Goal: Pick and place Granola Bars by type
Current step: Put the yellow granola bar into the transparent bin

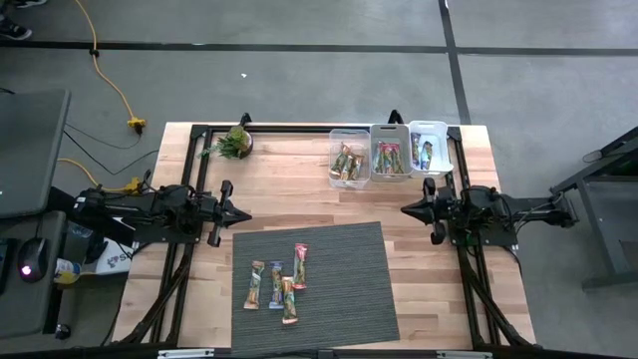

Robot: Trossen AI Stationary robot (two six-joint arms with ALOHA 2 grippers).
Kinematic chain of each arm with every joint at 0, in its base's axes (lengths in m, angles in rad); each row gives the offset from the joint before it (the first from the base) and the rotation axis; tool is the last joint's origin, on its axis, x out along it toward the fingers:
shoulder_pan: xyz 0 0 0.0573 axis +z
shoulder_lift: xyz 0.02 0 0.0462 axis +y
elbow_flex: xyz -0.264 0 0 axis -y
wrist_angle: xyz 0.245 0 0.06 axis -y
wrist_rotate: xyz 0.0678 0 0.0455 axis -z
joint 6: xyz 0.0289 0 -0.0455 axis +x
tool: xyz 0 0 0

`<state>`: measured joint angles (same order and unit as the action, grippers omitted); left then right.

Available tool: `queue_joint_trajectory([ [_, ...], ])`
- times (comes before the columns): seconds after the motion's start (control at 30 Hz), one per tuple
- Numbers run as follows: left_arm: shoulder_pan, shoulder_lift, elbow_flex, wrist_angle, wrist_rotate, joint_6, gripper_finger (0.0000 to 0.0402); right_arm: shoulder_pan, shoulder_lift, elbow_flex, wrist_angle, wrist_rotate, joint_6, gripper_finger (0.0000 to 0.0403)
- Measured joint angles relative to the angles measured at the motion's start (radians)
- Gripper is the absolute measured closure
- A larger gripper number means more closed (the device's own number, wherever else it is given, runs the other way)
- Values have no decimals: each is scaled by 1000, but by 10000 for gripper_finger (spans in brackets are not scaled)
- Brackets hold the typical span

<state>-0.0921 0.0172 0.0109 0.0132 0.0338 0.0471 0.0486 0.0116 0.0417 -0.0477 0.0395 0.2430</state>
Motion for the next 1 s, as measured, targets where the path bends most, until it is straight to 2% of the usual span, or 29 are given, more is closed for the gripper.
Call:
queue_joint_trajectory([
  [0.07,0,0,0,0,0,0,401,-1,1,-30,76,2,-2,403],
  [0.43,0,0,0,0,0,0,401,-3,30,-32,75,4,-12,403],
  [0.63,0,0,0,0,0,0,401,-3,62,-32,71,-11,-89,402],
  [1.0,0,0,0,0,0,0,401,-3,72,-32,73,-10,-88,402],
])
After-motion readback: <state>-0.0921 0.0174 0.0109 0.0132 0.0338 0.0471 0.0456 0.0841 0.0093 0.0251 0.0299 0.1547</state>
